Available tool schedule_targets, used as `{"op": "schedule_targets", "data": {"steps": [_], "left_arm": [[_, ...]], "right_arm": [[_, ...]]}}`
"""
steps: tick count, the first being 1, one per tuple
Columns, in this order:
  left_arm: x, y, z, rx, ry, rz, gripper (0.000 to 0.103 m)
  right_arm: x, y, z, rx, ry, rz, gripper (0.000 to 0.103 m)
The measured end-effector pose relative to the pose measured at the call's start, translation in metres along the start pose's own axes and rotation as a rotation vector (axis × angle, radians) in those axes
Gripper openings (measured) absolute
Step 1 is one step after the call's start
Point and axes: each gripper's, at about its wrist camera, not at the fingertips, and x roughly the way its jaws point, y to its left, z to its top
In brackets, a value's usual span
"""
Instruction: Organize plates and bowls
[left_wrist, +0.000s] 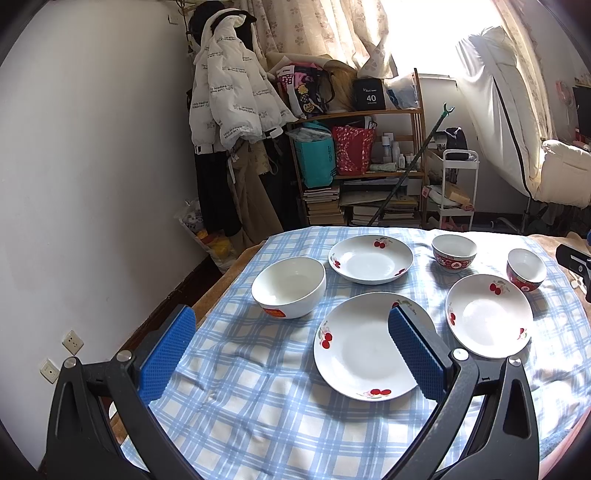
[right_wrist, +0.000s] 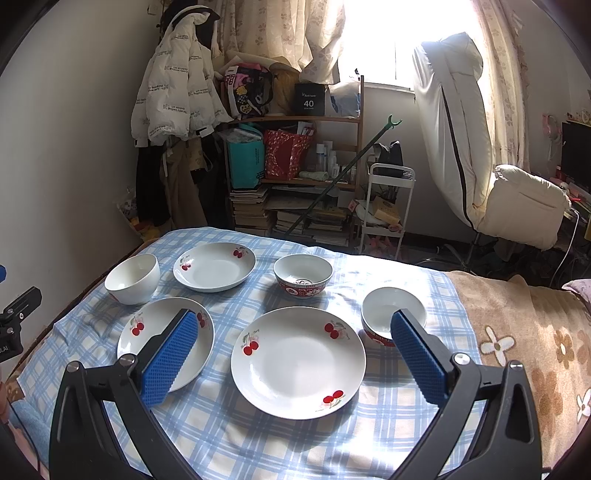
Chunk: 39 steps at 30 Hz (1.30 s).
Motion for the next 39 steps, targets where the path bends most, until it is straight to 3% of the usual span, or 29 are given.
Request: {"op": "schedule_targets", "data": {"steps": [39], "left_arm": [[0.0031, -0.0028, -0.0042, 0.017, 0.009, -0.002, 0.102]], "right_arm": [[-0.0015, -0.0011, 0.0007, 0.002, -0.005, 0.0, 0.103]]}}
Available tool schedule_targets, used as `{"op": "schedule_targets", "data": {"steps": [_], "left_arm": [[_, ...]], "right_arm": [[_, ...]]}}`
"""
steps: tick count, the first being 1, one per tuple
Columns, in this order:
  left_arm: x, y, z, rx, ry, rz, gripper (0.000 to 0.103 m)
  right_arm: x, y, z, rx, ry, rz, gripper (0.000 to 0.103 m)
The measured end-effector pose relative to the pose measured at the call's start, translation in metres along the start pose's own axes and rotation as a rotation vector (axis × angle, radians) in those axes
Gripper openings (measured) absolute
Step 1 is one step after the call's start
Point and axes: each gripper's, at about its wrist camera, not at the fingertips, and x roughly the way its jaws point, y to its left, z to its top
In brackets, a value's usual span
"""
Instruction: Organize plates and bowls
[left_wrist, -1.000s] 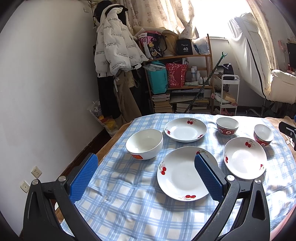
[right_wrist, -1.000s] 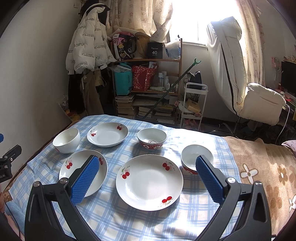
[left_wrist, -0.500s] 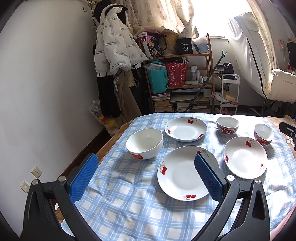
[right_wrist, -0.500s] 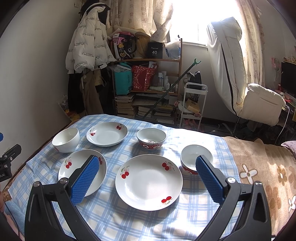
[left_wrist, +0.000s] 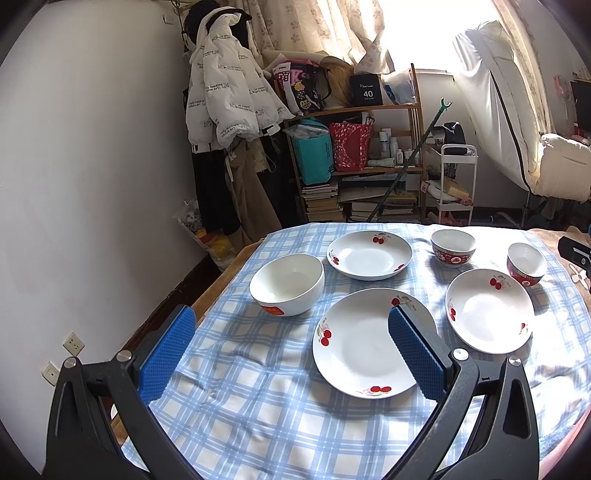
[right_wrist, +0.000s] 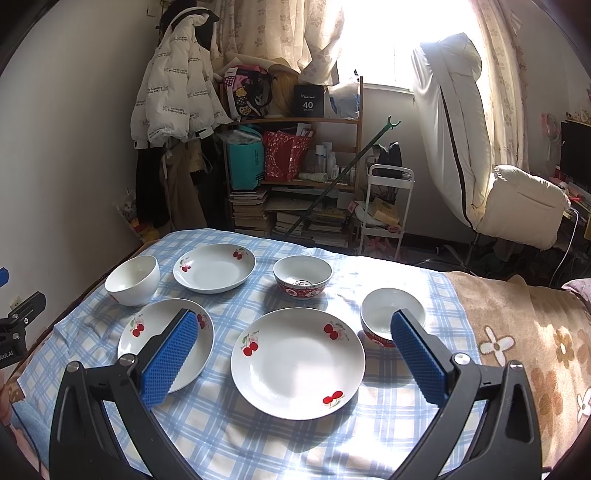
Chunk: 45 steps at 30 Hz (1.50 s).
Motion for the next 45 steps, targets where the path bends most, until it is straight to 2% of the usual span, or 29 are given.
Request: {"op": "schedule_targets", "data": {"steps": [10, 22, 33, 45], "left_arm": [[0.009, -0.007, 0.004, 0.016, 0.016, -0.029, 0.102], [0.044, -0.054, 0.044, 0.09, 0.07, -0.122, 0.102], [0.101, -0.097, 0.062, 0.11, 0.165, -0.21, 0.102], [0.161, -0.148, 0.063, 0.141, 0.254, -0.292, 0.102]], "right_arm": [[0.004, -0.006, 0.003, 0.01, 0.014, -0.001, 0.103], [0.033, -0.028, 0.02, 0.035, 0.057, -0.069, 0.103], [0.077, -0.055, 0.026, 0.043, 0.135, -0.1, 0.103], [0.121, -0.074, 0.01, 0.068, 0.242, -0.123, 0.103]]}}
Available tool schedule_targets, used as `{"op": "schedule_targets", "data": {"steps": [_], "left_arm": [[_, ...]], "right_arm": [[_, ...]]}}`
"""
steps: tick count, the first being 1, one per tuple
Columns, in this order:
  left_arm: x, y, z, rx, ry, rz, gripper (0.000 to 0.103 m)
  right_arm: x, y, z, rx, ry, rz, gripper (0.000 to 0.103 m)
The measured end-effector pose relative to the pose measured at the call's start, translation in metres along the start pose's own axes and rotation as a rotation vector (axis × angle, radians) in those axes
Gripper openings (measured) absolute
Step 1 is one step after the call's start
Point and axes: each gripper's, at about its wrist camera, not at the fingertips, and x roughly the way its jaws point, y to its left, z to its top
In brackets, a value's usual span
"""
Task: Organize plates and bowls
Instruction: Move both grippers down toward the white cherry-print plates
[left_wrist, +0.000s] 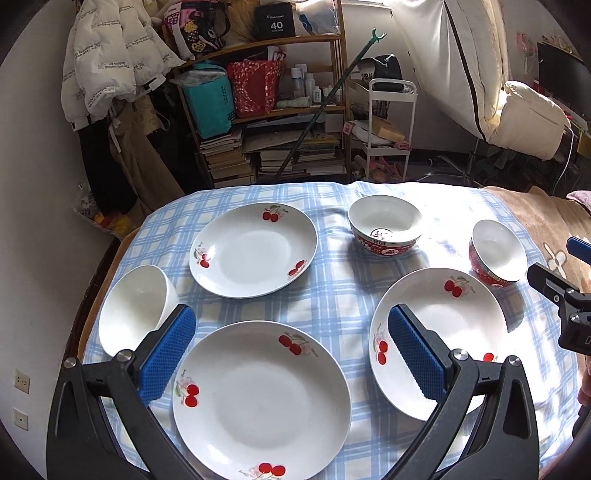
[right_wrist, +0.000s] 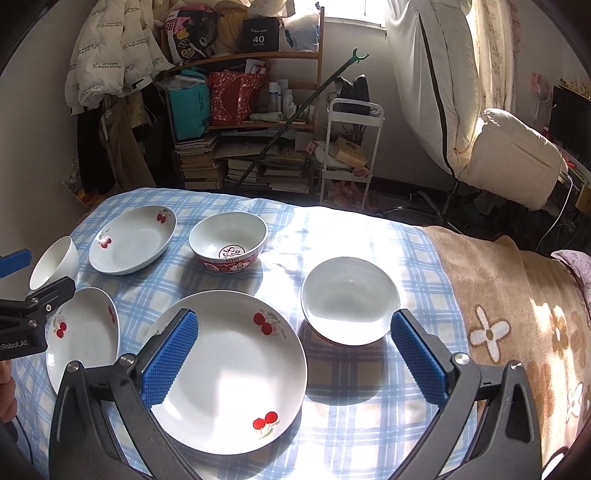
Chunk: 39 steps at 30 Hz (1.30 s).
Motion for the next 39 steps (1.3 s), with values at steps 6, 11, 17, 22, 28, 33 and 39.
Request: {"op": "schedule_targets", "data": {"steps": [6, 11, 17, 22, 28, 33, 39], "left_arm": [[0.036, -0.017, 0.007, 0.011, 0.072, -0.062, 0.102], [0.056, -0.032, 0.006, 0.028, 0.114, -0.098, 0.102], [0.072, -0.047, 0.004, 0.069, 0.155, -0.124, 0.102], [0.079, -0.059, 0.004, 0.101, 0.18, -0.133, 0.102], [0.088, -0.068, 0.003, 0.122, 0.203, -0.139, 0.102], [0.098, -0.074, 0.004, 0.12, 0.233, -0.155, 0.102], [0.111, -0.081, 0.003, 0.137, 0.269, -0.165, 0.102]], "right_arm": [[0.023, -0.008, -0.006, 0.026, 0.063, 0.006, 0.103], [0.039, -0.017, -0.012, 0.057, 0.108, 0.008, 0.103], [0.056, -0.023, -0.019, 0.086, 0.165, 0.018, 0.103], [0.066, -0.025, -0.023, 0.096, 0.204, 0.026, 0.103], [0.073, -0.03, -0.027, 0.126, 0.241, 0.056, 0.1], [0.078, -0.034, -0.032, 0.156, 0.278, 0.077, 0.093], [0.087, -0.039, -0.037, 0.174, 0.319, 0.079, 0.091]]}}
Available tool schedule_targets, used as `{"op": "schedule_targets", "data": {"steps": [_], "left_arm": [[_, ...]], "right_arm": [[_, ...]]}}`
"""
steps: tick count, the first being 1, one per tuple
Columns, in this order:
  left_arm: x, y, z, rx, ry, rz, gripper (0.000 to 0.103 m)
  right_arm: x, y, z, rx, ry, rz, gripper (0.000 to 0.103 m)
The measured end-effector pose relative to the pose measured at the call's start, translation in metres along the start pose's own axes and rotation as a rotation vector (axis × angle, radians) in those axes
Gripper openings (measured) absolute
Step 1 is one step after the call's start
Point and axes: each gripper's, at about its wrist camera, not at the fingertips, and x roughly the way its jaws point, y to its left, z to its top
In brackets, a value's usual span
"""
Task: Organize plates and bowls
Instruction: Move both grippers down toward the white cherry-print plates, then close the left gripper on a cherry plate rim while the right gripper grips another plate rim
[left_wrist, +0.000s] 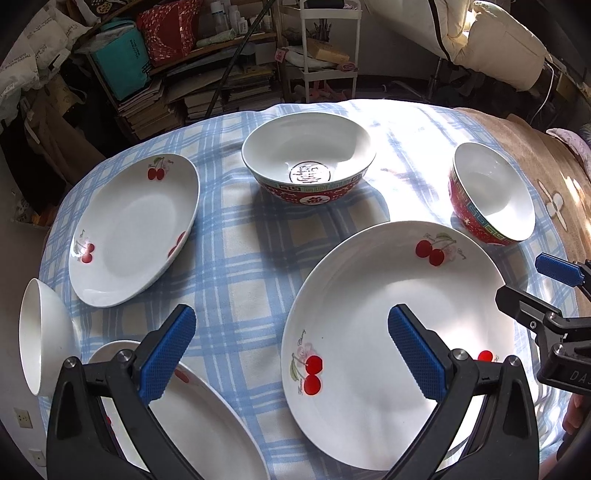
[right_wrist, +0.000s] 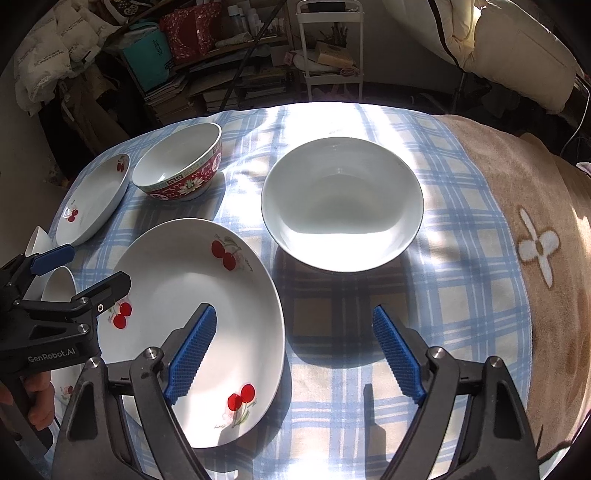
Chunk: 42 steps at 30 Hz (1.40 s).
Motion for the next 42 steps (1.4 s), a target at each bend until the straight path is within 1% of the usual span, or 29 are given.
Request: {"op": "schedule_targets", "data": {"steps": [2, 5, 6, 9, 11, 14, 16, 18, 19, 20, 21, 22, 23, 24, 26, 27, 28, 29, 30, 37, 42], "left_arm": [[0.007, 0.002, 0.0, -0.018, 0.025, -0.016, 0.102], [0.016, 0.006, -0.001, -0.049, 0.055, -0.043, 0.095], [0.019, 0.006, -0.001, -0.055, 0.069, -0.049, 0.094], [0.025, 0.006, -0.003, -0.057, 0.084, -0.053, 0.094], [0.028, 0.004, -0.004, -0.053, 0.093, -0.057, 0.091], [0.033, 0.003, -0.005, -0.059, 0.114, -0.077, 0.083], [0.035, 0.001, -0.006, -0.064, 0.125, -0.085, 0.077], [0.038, 0.0, -0.007, -0.063, 0.131, -0.081, 0.067], [0.038, -0.002, -0.008, -0.063, 0.135, -0.085, 0.063], [0.039, -0.003, -0.008, -0.067, 0.141, -0.099, 0.057], [0.039, -0.002, -0.009, -0.077, 0.145, -0.115, 0.051], [0.039, -0.002, -0.008, -0.086, 0.146, -0.12, 0.051], [0.039, -0.002, -0.008, -0.09, 0.146, -0.113, 0.048], [0.039, 0.0, -0.007, -0.094, 0.146, -0.105, 0.044], [0.04, 0.003, -0.007, -0.109, 0.147, -0.109, 0.04], [0.039, 0.006, -0.007, -0.117, 0.145, -0.114, 0.038], [0.038, 0.007, -0.007, -0.122, 0.144, -0.119, 0.037], [0.038, 0.008, -0.008, -0.125, 0.144, -0.123, 0.036], [0.037, 0.009, -0.008, -0.123, 0.144, -0.124, 0.035], [0.036, 0.008, -0.014, -0.138, 0.153, -0.138, 0.035], [0.028, -0.004, -0.025, -0.109, 0.164, -0.142, 0.034]], "right_arm": [[0.003, -0.001, -0.001, 0.003, 0.014, 0.004, 0.091], [0.009, 0.0, -0.001, -0.007, 0.031, -0.003, 0.091], [0.011, 0.0, -0.001, -0.008, 0.039, -0.002, 0.091], [0.018, 0.001, -0.002, -0.006, 0.066, 0.002, 0.091], [0.023, 0.0, -0.002, -0.003, 0.082, 0.003, 0.091], [0.029, -0.001, -0.002, 0.005, 0.106, 0.011, 0.078], [0.033, -0.002, -0.003, 0.011, 0.124, 0.016, 0.078], [0.036, -0.002, -0.004, 0.013, 0.136, 0.023, 0.074], [0.038, -0.002, -0.004, 0.014, 0.142, 0.024, 0.069], [0.038, -0.002, -0.004, 0.013, 0.146, 0.022, 0.065], [0.039, -0.002, -0.005, 0.011, 0.148, 0.019, 0.065], [0.039, -0.002, -0.005, 0.01, 0.148, 0.018, 0.064], [0.039, -0.002, -0.005, 0.011, 0.148, 0.02, 0.058], [0.039, -0.003, -0.005, 0.013, 0.149, 0.029, 0.055], [0.038, -0.003, -0.006, 0.027, 0.152, 0.058, 0.045], [0.038, -0.004, -0.007, 0.032, 0.154, 0.076, 0.036], [0.038, -0.004, -0.007, 0.037, 0.157, 0.1, 0.03], [0.038, -0.003, -0.008, 0.042, 0.162, 0.125, 0.021], [0.039, -0.002, -0.008, 0.043, 0.169, 0.14, 0.02], [0.034, -0.008, -0.012, 0.044, 0.159, 0.145, 0.019], [0.028, -0.016, -0.016, 0.072, 0.162, 0.145, 0.019]]}}
